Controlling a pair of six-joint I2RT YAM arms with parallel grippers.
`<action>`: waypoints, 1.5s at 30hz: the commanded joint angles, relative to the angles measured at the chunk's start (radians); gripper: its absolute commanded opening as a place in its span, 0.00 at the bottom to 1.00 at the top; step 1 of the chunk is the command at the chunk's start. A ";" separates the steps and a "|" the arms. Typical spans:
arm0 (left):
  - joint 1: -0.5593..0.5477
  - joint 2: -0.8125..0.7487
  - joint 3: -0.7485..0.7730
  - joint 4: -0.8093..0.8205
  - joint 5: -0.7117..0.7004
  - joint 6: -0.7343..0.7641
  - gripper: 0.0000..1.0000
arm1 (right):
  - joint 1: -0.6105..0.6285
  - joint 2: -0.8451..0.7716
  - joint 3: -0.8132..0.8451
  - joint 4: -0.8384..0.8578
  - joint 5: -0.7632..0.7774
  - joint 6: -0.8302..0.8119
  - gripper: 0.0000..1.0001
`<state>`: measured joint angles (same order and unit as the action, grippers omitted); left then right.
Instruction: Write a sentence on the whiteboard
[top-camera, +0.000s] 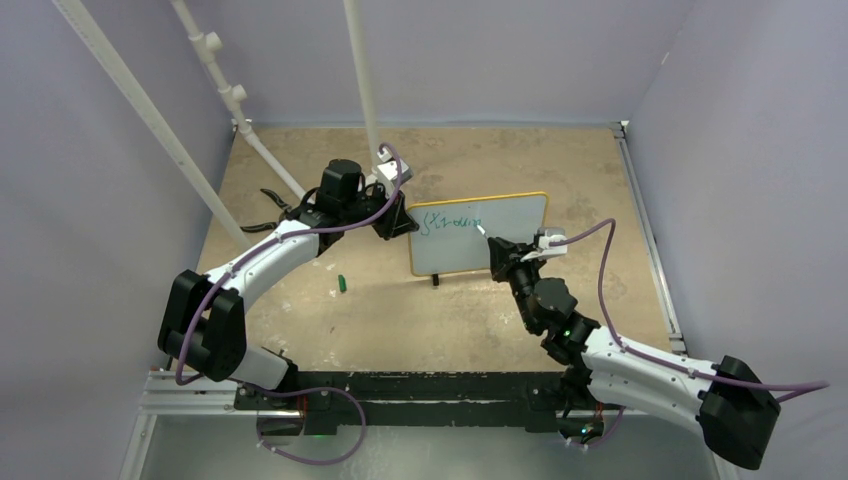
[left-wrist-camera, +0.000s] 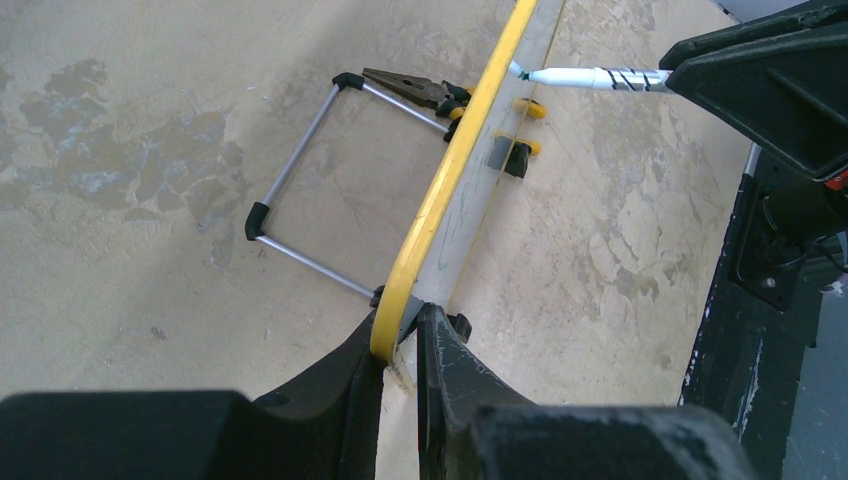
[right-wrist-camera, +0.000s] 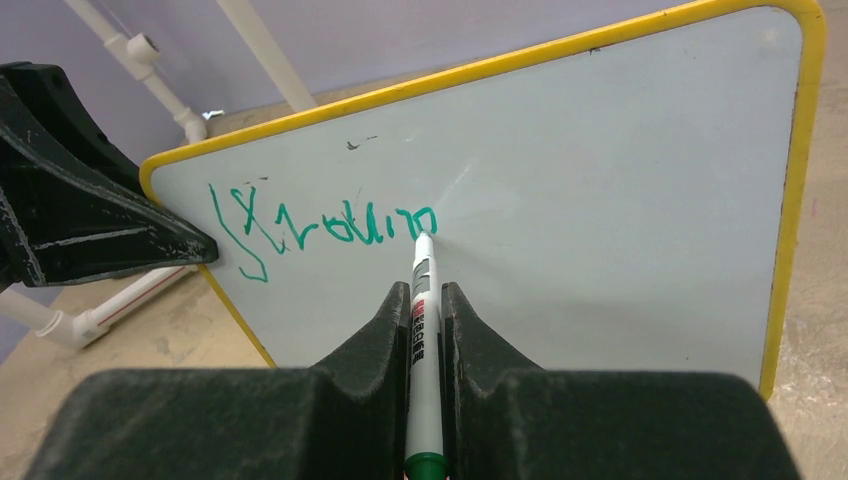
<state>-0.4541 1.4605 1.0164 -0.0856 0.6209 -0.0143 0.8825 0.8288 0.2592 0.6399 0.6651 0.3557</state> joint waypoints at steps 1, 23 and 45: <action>0.002 -0.020 0.004 0.001 -0.048 0.039 0.00 | -0.004 -0.006 0.029 0.011 0.046 -0.012 0.00; 0.002 -0.023 0.004 0.001 -0.047 0.039 0.00 | -0.004 0.005 0.088 0.092 0.080 -0.114 0.00; 0.002 -0.031 0.004 0.000 -0.052 0.042 0.00 | -0.004 -0.033 0.016 -0.040 0.063 0.026 0.00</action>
<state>-0.4545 1.4582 1.0164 -0.0883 0.6205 -0.0139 0.8825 0.8173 0.2871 0.6334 0.7151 0.3470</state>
